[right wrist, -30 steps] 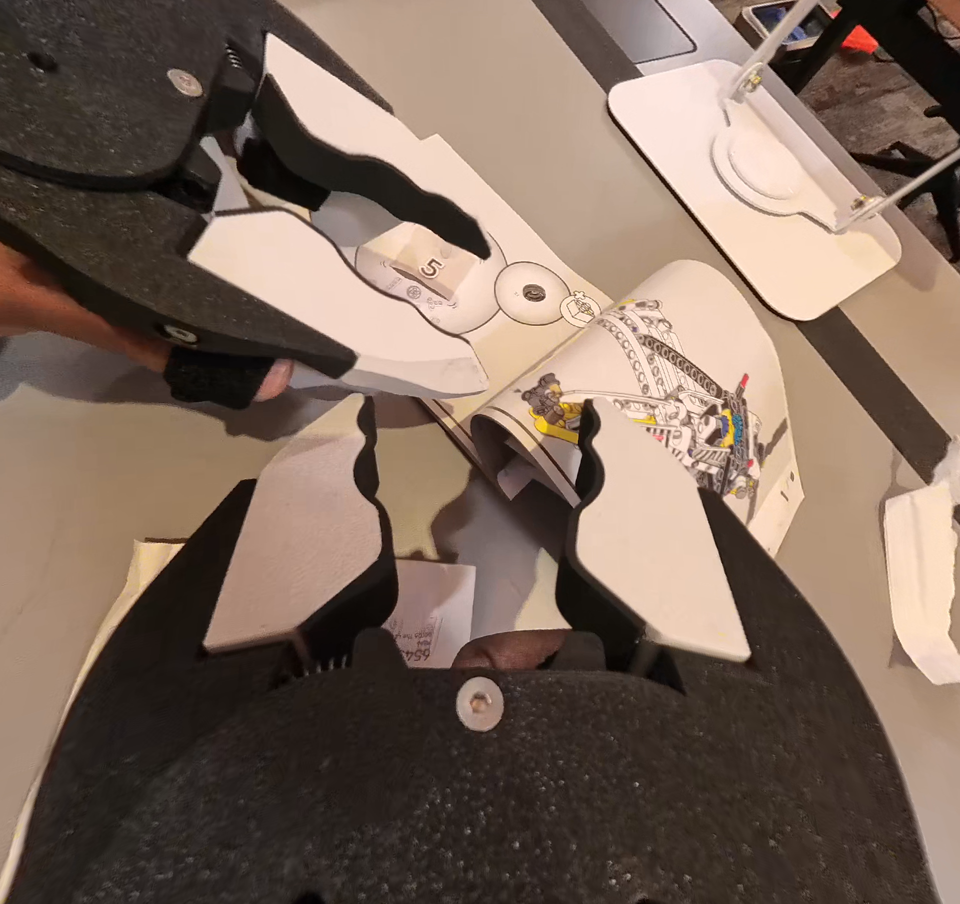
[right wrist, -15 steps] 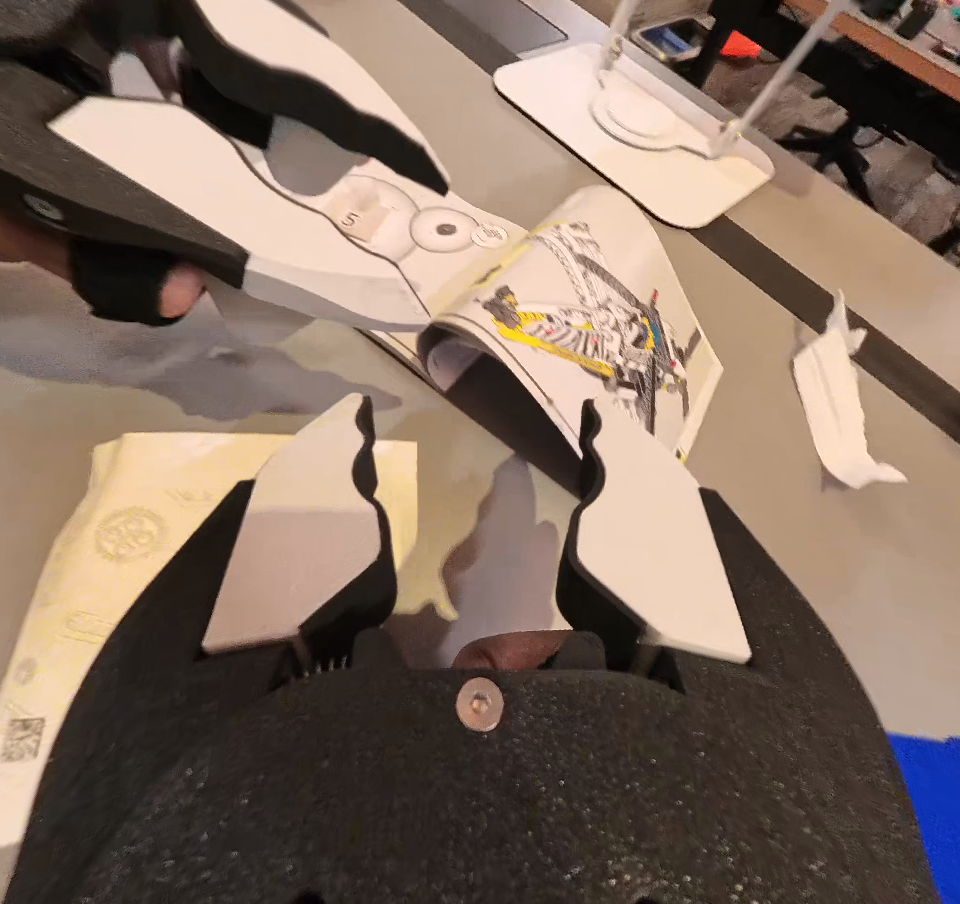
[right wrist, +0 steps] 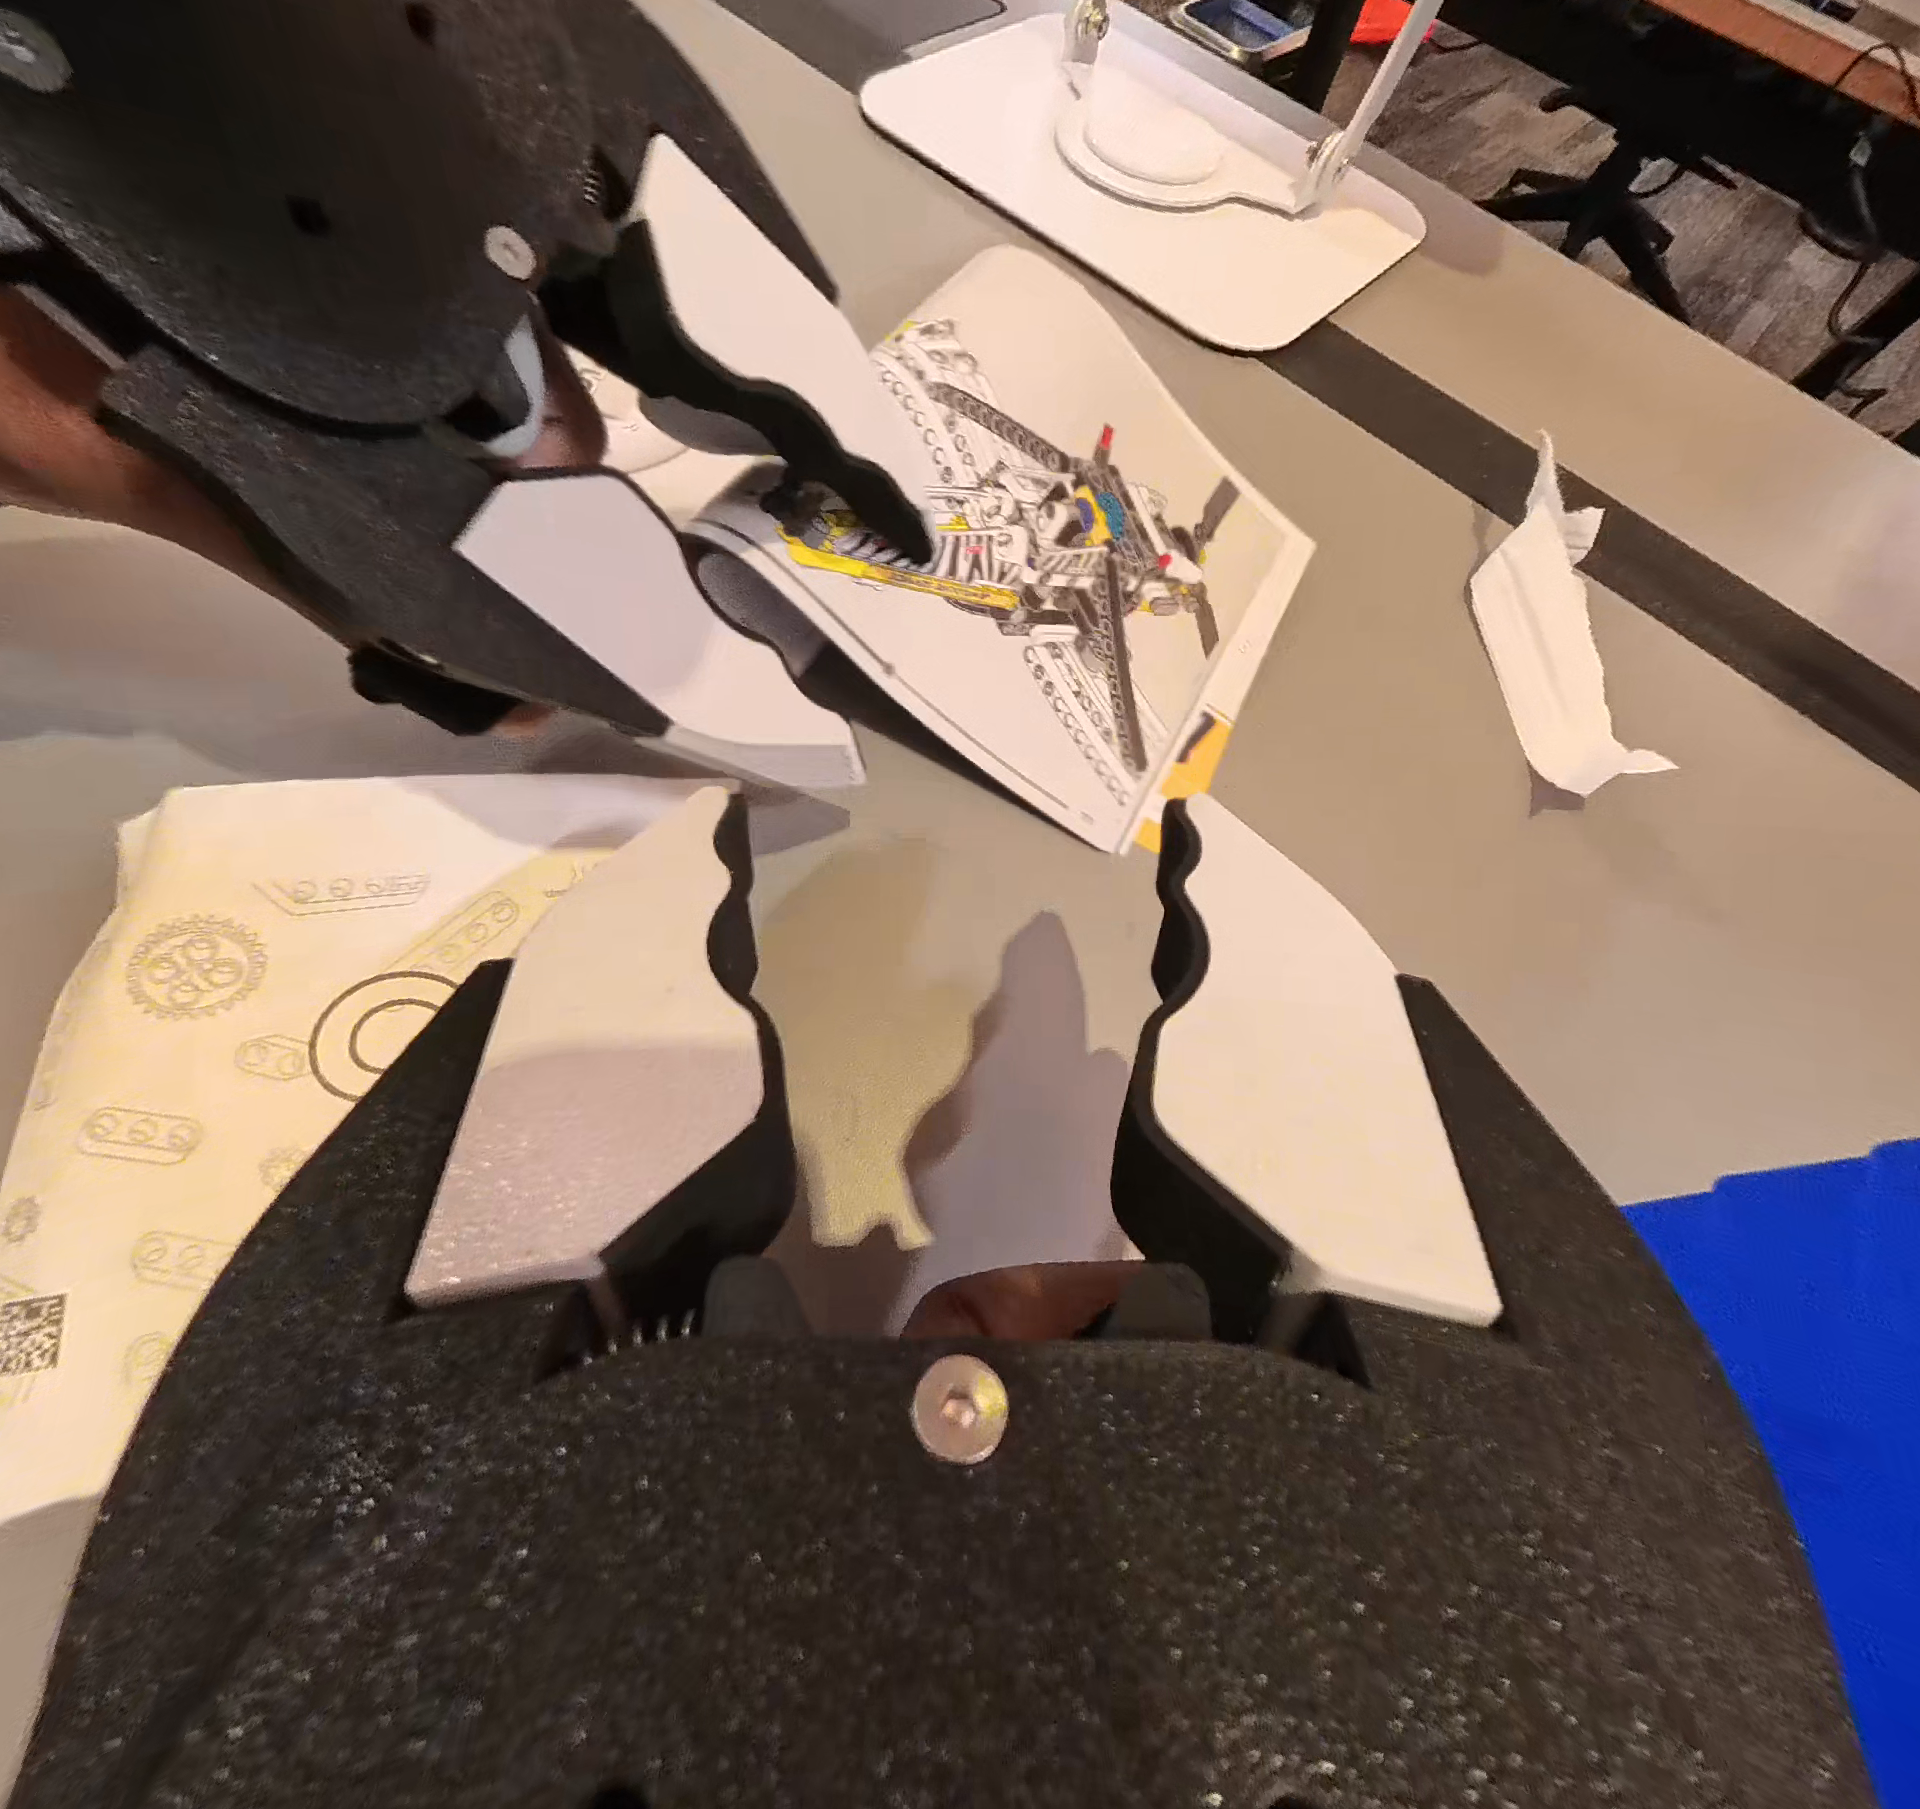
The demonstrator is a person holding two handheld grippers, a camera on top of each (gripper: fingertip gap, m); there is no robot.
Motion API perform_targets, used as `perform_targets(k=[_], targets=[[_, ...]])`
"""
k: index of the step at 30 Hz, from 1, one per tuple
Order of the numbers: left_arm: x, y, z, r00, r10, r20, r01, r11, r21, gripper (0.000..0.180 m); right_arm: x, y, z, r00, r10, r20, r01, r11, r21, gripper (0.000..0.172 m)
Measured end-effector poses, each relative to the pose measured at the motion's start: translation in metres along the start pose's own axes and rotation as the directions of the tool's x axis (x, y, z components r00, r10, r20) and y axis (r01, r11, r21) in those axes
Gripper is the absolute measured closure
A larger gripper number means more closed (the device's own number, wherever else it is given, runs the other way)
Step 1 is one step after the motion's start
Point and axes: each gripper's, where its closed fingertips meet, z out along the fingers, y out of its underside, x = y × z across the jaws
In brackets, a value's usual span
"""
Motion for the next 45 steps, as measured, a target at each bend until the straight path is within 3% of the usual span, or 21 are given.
perform_targets(k=[7,17,21,26,32,39,45], targets=[[-0.024,0.024,-0.028,0.989,-0.071,0.126,0.069,0.997,0.020,0.122,-0.007,-0.001,0.001,1.000,-0.022,0.009,0.022,1.000,-0.004,0.097],[-0.044,0.059,-0.052,0.953,-0.242,0.180,0.231,0.970,0.080,0.122,-0.012,-0.001,0.011,0.999,-0.003,0.039,0.003,1.000,-0.006,0.097],[-0.048,0.066,-0.055,0.920,-0.337,0.201,0.321,0.941,0.111,0.122,-0.020,-0.019,0.007,0.999,-0.033,0.038,0.031,0.999,0.045,0.098],[-0.060,0.082,-0.061,0.848,-0.457,0.270,0.435,0.890,0.139,0.121,-0.031,-0.045,0.002,0.995,-0.093,0.031,0.089,0.991,0.102,0.101],[-0.071,0.095,-0.065,0.759,-0.564,0.325,0.531,0.825,0.194,0.121,-0.038,-0.058,0.017,0.986,-0.164,0.007,0.164,0.985,0.053,0.100],[-0.069,0.108,-0.070,0.692,-0.658,0.296,0.613,0.752,0.242,0.121,-0.056,-0.078,0.036,0.956,-0.294,-0.008,0.294,0.955,0.030,0.102],[-0.075,0.106,-0.081,0.622,-0.756,0.204,0.683,0.652,0.329,0.123,-0.072,-0.074,0.077,0.901,-0.432,0.039,0.433,0.898,-0.078,0.105]])
